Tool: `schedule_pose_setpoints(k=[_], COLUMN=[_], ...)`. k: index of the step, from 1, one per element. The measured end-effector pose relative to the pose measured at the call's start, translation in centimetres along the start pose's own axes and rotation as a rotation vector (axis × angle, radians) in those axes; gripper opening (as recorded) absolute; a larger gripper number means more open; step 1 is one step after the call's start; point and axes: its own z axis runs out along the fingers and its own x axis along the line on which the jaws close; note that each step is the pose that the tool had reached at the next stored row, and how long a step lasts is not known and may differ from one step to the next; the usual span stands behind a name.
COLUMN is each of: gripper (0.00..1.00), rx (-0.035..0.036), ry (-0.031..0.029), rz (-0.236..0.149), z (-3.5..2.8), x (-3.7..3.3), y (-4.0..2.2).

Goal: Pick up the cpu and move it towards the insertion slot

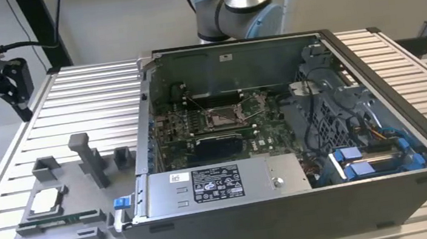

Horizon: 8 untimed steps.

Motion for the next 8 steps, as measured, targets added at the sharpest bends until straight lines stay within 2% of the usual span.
schedule_pose_setpoints(k=[8], gripper=[0.00], rx=[0.0000], ry=[-0.0002], rz=[-0.001], z=[1.25], x=[0.68], y=[-0.37])
